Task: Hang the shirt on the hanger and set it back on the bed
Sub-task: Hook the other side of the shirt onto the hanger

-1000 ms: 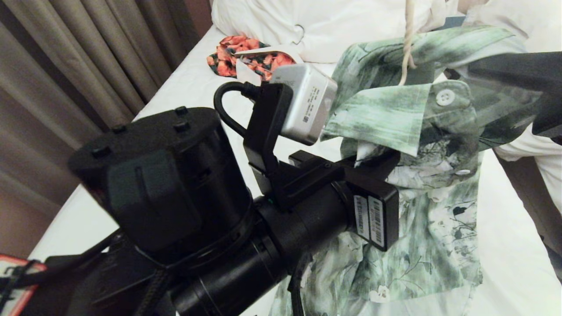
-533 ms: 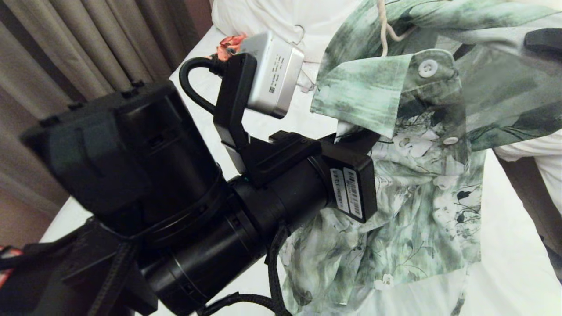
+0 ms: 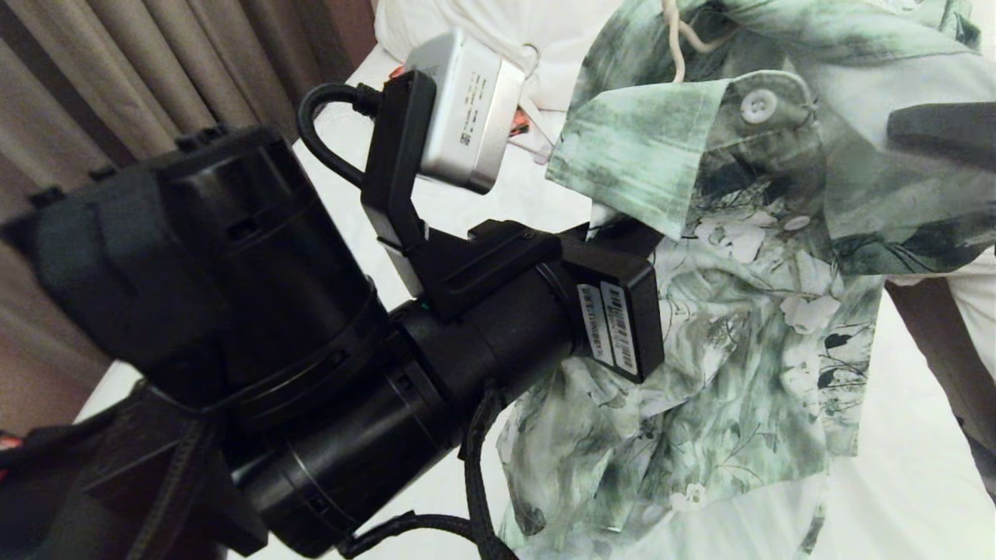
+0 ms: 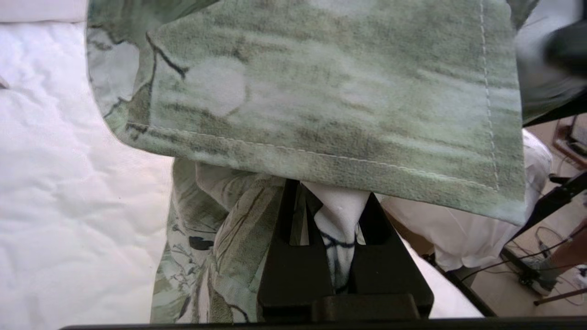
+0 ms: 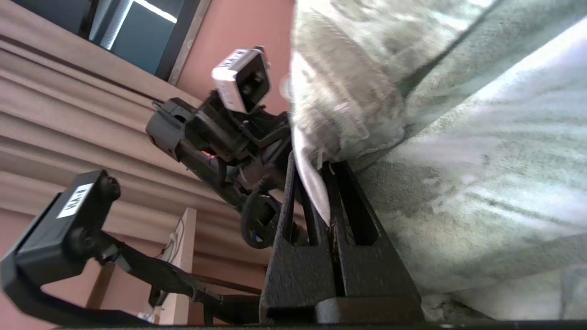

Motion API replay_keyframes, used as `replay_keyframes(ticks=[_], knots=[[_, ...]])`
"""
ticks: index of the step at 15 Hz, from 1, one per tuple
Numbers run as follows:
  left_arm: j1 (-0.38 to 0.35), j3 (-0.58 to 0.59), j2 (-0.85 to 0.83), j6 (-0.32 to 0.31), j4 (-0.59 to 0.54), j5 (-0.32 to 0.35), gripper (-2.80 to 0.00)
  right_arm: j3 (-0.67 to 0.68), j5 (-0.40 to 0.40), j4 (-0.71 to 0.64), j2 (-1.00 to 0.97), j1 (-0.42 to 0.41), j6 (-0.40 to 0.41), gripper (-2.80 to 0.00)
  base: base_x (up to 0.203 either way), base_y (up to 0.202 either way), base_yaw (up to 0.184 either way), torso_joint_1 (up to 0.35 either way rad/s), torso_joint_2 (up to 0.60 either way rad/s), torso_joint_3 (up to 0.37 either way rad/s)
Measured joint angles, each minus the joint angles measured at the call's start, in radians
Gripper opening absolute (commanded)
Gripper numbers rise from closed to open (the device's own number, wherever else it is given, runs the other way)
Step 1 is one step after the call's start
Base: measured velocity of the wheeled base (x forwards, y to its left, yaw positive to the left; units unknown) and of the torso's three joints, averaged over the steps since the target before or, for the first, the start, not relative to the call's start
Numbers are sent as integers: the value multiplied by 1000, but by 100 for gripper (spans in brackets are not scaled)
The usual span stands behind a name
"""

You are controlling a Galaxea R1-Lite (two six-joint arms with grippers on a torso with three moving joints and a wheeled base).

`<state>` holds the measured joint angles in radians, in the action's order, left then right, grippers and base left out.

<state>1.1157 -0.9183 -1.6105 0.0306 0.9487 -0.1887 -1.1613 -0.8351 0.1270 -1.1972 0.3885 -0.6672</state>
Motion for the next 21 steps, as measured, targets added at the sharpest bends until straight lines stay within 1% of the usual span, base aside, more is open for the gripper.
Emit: replay_keyframes(ticks=[3,4,9,13,15,16,19,21], knots=[[13,2,11,0,0,-1,-280,-5,4,9,-25,27,15,-280,0,0,0,0,0,0],[19,3,15,0,0,-1,-280,-6,10,20,-31,30,18,0,0,0,0,0,0,0],[30,12,43,1,4,2,-280,-9,24,44,-43,39,16,0,0,0,0,0,0,0],[30,24,50,-8,89,3,-280,-19,40,43,-42,39,12,0,0,0,0,0,0,0],[30,28,49,-11,90,4,-280,-34,72,43,-34,39,7,0,0,0,0,0,0,0],[30,28,48,-11,90,4,-280,-46,85,43,-28,39,-1,0,0,0,0,0,0,0],[28,28,45,-11,90,4,-280,-74,101,43,-13,39,-74,0,0,0,0,0,0,0],[28,27,45,-11,90,4,-280,-82,101,44,-9,38,-79,0,0,0,0,0,0,0]])
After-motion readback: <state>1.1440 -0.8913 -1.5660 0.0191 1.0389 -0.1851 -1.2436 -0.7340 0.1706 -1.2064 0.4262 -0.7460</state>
